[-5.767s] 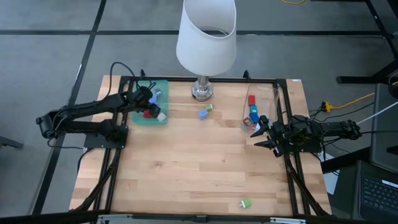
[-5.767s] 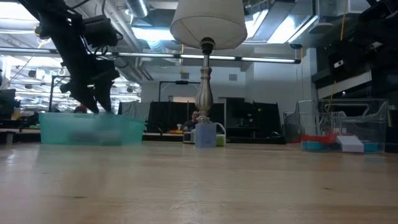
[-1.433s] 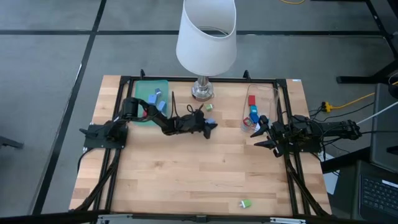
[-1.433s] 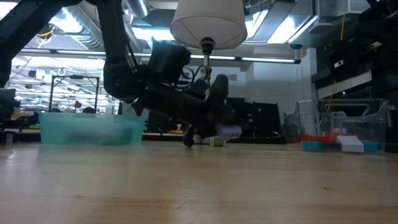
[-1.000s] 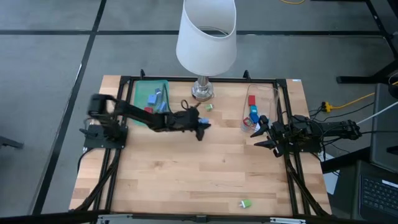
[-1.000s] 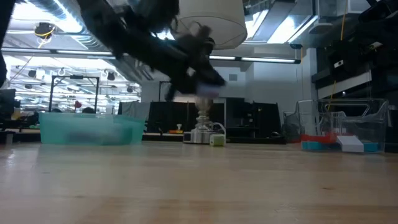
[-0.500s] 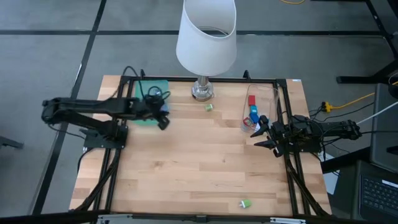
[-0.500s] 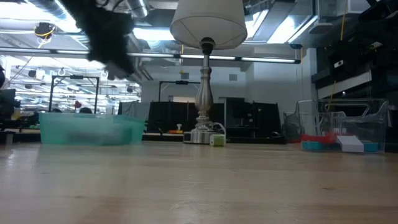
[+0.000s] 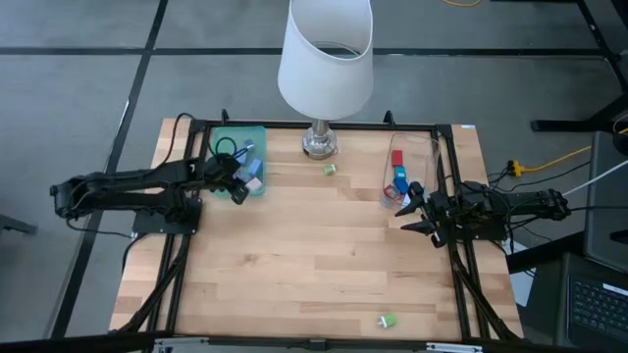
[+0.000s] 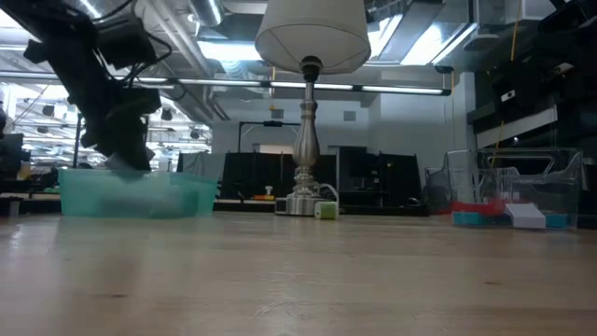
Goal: Pick & Place Office items
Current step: Put the purple charger adapter into the green bin, then put the green charger adapter into the green bin
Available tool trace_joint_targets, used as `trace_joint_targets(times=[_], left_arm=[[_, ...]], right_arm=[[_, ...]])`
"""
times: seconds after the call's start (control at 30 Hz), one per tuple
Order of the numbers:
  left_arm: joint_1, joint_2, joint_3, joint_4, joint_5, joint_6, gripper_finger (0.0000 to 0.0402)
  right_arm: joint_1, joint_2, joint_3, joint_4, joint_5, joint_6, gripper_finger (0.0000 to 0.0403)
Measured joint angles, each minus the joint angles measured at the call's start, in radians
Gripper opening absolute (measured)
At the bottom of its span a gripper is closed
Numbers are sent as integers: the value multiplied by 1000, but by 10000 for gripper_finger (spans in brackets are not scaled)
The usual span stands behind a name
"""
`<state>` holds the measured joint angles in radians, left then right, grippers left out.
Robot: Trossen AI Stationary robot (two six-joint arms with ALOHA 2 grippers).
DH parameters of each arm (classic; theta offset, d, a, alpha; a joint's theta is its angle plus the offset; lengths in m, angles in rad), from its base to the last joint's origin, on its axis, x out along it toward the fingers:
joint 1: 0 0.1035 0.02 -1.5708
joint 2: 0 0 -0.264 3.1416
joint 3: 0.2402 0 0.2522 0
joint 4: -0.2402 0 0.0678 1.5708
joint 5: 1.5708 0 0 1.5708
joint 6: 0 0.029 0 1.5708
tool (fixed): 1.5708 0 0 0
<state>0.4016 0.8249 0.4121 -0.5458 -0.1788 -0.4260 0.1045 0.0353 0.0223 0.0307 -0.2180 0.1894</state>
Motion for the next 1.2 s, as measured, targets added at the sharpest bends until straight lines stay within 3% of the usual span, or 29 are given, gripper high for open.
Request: trace_joint_targets(times=[0.07, 0.3, 0.43, 0.5, 0.6, 0.67, 0.77, 0.9, 1.1, 1.2], left_arm=[[29, -6, -5, 11, -18, 19, 116], [107, -8, -5, 61, -31, 111, 267], [128, -8, -5, 89, 30, 110, 304], [132, -8, -5, 164, 96, 68, 305], [111, -8, -4, 417, 209, 47, 294], [85, 5, -3, 593, 223, 46, 282], [56, 44, -3, 797, 190, 41, 263], [16, 157, -3, 915, 135, 6, 242], [-79, 419, -1, 1271, 29, -1, 234], [-100, 557, 35, 1351, 1, 17, 240]], right_arm=[[0, 0, 0, 0, 0, 0, 192], [0, 0, 0, 0, 0, 0, 192], [0, 0, 0, 0, 0, 0, 192], [0, 0, 0, 0, 0, 0, 192], [0, 0, 0, 0, 0, 0, 192], [0, 0, 0, 0, 0, 0, 192], [0, 0, 0, 0, 0, 0, 192], [0, 0, 0, 0, 0, 0, 192], [0, 0, 0, 0, 0, 0, 192], [0, 0, 0, 0, 0, 0, 192]])
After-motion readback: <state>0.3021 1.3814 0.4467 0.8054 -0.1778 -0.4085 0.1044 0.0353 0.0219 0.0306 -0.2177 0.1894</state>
